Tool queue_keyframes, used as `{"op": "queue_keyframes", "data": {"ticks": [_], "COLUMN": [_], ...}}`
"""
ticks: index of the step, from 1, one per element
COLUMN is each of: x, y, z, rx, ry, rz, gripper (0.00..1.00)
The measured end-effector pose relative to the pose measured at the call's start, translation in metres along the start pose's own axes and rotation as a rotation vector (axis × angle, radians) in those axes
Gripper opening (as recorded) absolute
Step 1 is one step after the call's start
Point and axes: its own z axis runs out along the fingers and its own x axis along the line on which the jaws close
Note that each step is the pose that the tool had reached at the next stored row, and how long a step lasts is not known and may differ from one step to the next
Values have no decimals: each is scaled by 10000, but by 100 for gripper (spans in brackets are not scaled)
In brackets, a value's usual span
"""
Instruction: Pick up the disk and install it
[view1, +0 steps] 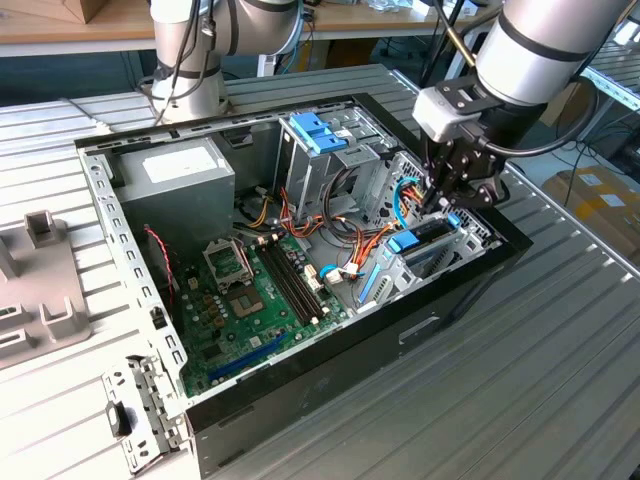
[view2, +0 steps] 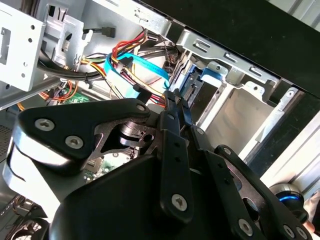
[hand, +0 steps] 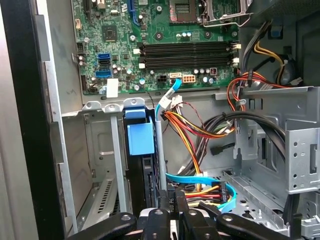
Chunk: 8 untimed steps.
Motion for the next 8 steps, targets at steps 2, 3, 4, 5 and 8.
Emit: {"op": "queue_keyframes", "data": {"ticks": [2,3,4,5,8], "x": [-2,-2,-2,-3,-3], "y": [-2,-3,-4,-4,-4], "z": [-21,-30,-39,-41,-42], "rx": [0,0,0,0,-1], "ry": [0,-2,-6,-10,-11], "rz": [0,1,1,1,1], "gripper": [16,16,16,16,16]}}
